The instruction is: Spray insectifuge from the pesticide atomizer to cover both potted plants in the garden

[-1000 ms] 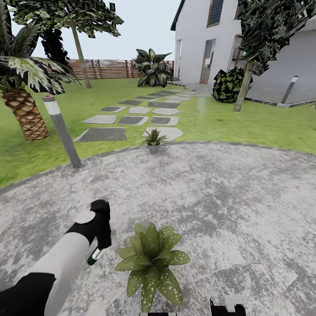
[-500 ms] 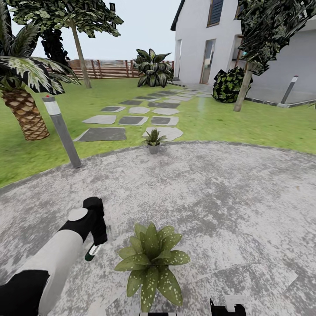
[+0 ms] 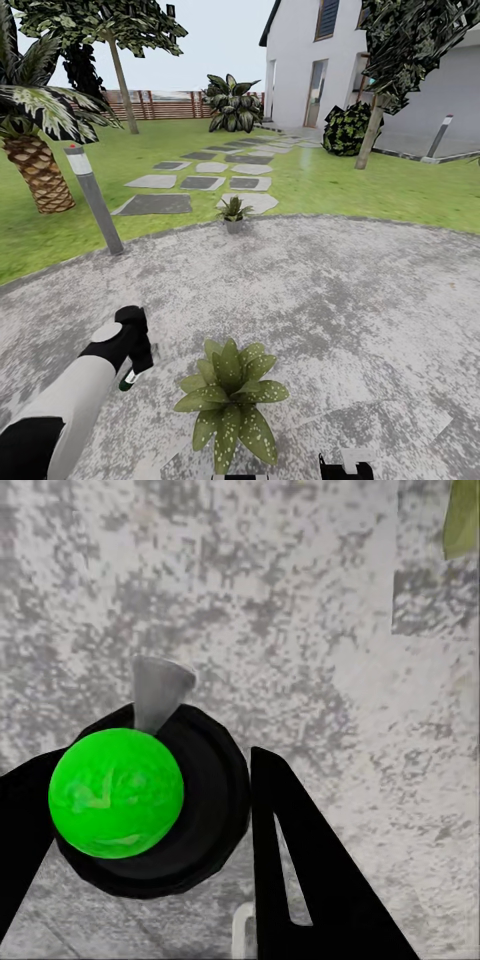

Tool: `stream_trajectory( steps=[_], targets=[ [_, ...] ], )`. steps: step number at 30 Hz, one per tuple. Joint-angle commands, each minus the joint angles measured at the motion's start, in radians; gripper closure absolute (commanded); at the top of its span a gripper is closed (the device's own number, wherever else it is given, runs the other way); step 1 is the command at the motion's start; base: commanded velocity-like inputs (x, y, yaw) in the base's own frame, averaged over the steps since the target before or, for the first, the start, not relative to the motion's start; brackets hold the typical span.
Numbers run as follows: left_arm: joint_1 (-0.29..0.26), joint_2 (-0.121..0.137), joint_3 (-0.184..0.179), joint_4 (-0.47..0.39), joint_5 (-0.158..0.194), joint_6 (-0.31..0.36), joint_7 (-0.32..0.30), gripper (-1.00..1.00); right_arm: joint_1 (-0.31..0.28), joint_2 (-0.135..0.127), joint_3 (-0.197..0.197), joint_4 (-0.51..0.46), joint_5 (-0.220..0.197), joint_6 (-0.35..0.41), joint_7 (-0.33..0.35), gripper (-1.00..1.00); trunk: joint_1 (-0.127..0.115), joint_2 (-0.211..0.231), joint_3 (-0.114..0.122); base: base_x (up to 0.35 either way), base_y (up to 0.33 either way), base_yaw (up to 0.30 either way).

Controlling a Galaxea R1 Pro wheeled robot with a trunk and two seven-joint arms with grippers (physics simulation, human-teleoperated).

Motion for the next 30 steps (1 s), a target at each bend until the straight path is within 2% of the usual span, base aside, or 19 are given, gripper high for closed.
stream_trajectory(
  steps=[1,5,7,11,12,16,18,19,21,23,25,26,27,30],
  targets=[
    [-0.002,-0.006,0.012,-0.008,0.008,0.013,0.004,1.0,0.0,0.0,0.009,0.001,-0.005,-0.002,-0.005,-1.0,0.0,0.0,-0.001,0.0,0.0,0.0],
    [-0.027,-0.039,0.019,-0.025,0.012,0.018,0.011,1.0,0.0,0.0,0.009,0.001,-0.005,-0.002,-0.005,-1.0,0.0,0.0,-0.001,0.0,0.0,0.0],
    [-0.04,-0.044,0.017,-0.038,0.009,0.024,0.009,1.0,0.0,0.001,0.009,0.001,-0.005,-0.002,-0.005,-1.0,0.0,0.0,-0.001,0.0,0.0,0.0],
    [-0.02,-0.033,0.011,-0.026,0.001,0.02,0.01,1.0,0.0,0.001,0.009,0.001,-0.005,-0.002,-0.005,-1.0,0.0,0.0,-0.001,0.0,0.0,0.0],
    [0.015,-0.026,0.012,-0.023,0.001,0.016,0.023,1.0,0.0,0.001,0.009,0.001,-0.005,-0.002,-0.005,-1.0,0.0,0.0,-0.001,0.0,0.0,0.0],
    [0.065,0.001,0.012,-0.017,0.005,0.009,0.092,1.0,0.0,0.001,0.009,0.001,-0.005,-0.002,-0.005,-1.0,0.0,0.0,-0.001,0.0,0.0,0.0],
    [0.069,-0.007,0.014,-0.018,0.004,0.009,0.096,1.0,0.0,0.001,0.009,0.001,-0.005,-0.002,-0.005,-1.0,0.0,0.0,-0.001,0.0,0.0,0.0],
    [0.068,-0.014,0.014,-0.019,0.005,0.01,0.094,1.0,0.0,0.001,0.009,0.001,-0.005,-0.002,-0.005,-1.0,0.0,0.0,-0.001,0.0,0.0,0.0],
    [0.057,-0.051,0.008,-0.024,0.006,0.013,0.089,1.0,0.0,0.001,0.009,0.001,-0.005,-0.002,-0.005,-1.0,0.0,0.0,-0.001,0.0,0.0,0.0],
    [0.043,-0.073,0.006,-0.03,0.008,0.015,0.081,1.0,0.0,0.001,0.009,0.001,-0.005,-0.002,-0.005,-1.0,0.0,0.0,-0.001,0.0,0.0,0.0],
    [0.004,-0.097,0.006,-0.032,0.006,0.016,0.04,1.0,0.0,0.001,0.009,0.001,-0.005,-0.002,-0.005,-1.0,0.0,0.0,-0.001,0.0,0.0,0.0],
    [-0.017,-0.102,0.004,-0.033,0.004,0.013,-0.008,1.0,0.0,0.001,0.009,0.001,-0.005,-0.002,-0.005,-1.0,0.0,0.0,-0.001,0.0,0.0,0.0],
    [-0.018,-0.099,-0.007,-0.033,0.003,0.011,-0.026,1.0,0.0,0.001,0.009,0.001,-0.005,-0.002,-0.005,-1.0,0.0,0.0,-0.001,0.0,0.0,0.0],
    [-0.016,-0.076,-0.03,-0.026,0.0,0.007,-0.034,1.0,0.0,0.001,0.009,0.001,-0.005,-0.002,-0.005,-1.0,0.0,0.0,-0.001,0.0,0.0,0.0]
  ],
)
